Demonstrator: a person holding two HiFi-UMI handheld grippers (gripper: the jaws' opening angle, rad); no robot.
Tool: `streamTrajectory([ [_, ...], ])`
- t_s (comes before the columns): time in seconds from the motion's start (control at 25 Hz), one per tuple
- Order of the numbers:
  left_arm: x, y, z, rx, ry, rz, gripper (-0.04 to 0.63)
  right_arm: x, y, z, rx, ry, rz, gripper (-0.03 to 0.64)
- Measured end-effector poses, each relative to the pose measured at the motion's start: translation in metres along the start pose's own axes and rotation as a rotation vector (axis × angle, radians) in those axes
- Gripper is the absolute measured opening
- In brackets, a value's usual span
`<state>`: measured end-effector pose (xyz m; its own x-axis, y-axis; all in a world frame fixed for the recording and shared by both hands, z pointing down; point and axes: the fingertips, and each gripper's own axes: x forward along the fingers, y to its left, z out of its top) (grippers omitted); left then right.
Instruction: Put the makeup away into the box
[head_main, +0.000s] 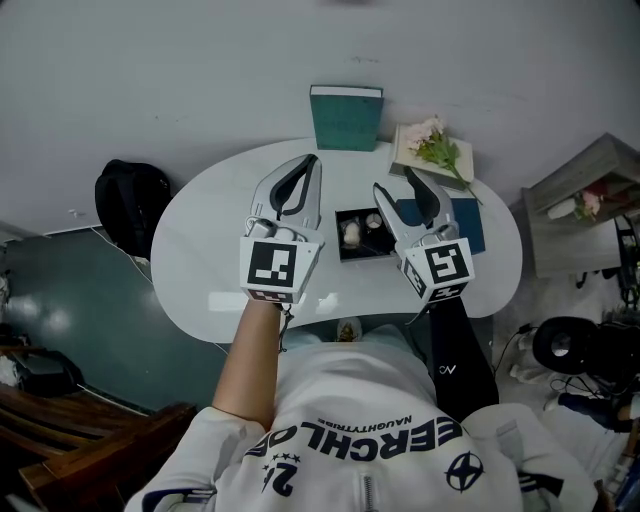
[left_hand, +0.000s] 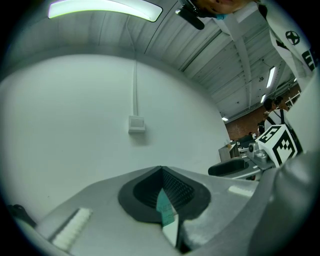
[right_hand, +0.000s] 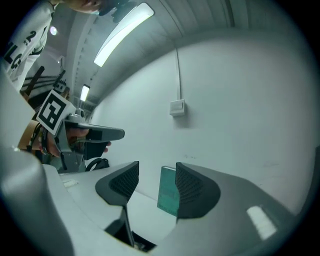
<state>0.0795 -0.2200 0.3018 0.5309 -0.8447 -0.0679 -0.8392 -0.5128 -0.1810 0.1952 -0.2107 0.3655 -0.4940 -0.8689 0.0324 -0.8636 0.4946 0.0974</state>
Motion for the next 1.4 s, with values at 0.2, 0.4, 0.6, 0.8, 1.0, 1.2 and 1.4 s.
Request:
streamTrajectory([
  [0.2, 0.002, -0.004, -0.002, 0.008, 0.013, -0.007, 0.002, -0.001, 0.000, 0.001, -0.025, 0.005, 0.003, 0.262],
  [0.4, 0.005, -0.008, -0.003, 0.003, 0.012, -0.024, 0.008, 0.000, 0.002, 0.001, -0.023, 0.013, 0.017, 0.264],
  [0.6, 0.005, -0.009, -0.004, -0.008, 0.013, -0.025, 0.006, 0.000, 0.000, -0.001, -0.027, 0.020, 0.018, 0.249],
  [0.8, 0.006, -0.007, -0.005, -0.005, 0.019, -0.018, 0.006, 0.003, 0.002, -0.001, -0.034, 0.023, 0.030, 0.235],
  [1.0, 0.008, -0.008, -0.009, -0.008, 0.029, -0.020, 0.006, 0.000, 0.006, 0.003, -0.053, 0.009, 0.052, 0.031],
  [1.2, 0.004, -0.002, -0.012, -0.019, 0.032, 0.003, 0.006, -0.001, 0.001, 0.005, -0.029, -0.004, 0.022, 0.031],
  [1.4, 0.004, 0.000, -0.014, -0.018, 0.039, 0.007, 0.006, -0.001, -0.003, 0.005, -0.028, -0.009, 0.012, 0.031],
])
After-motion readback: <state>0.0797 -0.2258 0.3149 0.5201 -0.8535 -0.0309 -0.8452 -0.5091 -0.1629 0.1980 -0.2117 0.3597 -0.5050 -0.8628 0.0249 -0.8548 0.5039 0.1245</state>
